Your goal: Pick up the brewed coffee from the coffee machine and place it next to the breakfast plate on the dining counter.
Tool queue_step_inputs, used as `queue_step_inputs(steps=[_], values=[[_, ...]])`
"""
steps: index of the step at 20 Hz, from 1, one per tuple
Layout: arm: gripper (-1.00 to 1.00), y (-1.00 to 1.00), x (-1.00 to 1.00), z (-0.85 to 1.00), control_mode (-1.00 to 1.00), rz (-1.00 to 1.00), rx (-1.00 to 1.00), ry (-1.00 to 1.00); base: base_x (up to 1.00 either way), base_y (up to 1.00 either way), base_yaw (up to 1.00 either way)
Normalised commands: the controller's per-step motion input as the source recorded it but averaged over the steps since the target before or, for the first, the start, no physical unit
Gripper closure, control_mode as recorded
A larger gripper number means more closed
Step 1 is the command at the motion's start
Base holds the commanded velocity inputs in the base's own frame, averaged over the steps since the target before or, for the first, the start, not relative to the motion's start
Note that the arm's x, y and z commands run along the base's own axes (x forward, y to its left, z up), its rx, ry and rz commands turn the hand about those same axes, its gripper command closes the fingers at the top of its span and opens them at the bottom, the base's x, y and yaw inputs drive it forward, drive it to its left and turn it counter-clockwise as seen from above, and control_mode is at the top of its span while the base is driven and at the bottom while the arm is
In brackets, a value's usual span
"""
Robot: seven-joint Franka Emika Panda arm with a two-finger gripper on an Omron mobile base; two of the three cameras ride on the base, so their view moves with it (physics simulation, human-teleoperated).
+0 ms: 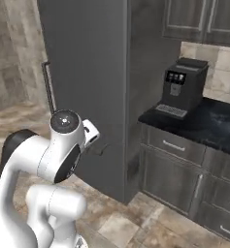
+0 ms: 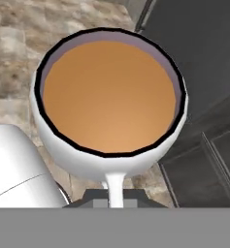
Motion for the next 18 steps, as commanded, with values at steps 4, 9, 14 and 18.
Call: queue_step_inputs(steps=[4, 9, 14, 18], values=[[1.0, 0.0, 0.0, 0.0, 1.0, 0.0, 0.0, 0.0, -0.04, 0.18, 0.95], [1.0, 0.0, 0.0, 0.0, 1.0, 0.0, 0.0, 0.0, 0.01, 0.13, 0.92], [1.0, 0.0, 0.0, 0.0, 1.0, 0.0, 0.0, 0.0, 0.32, 0.0, 0.86], [1.0, 0.0, 0.0, 0.0, 1.0, 0.0, 0.0, 0.0, 0.82, 0.0, 0.73]])
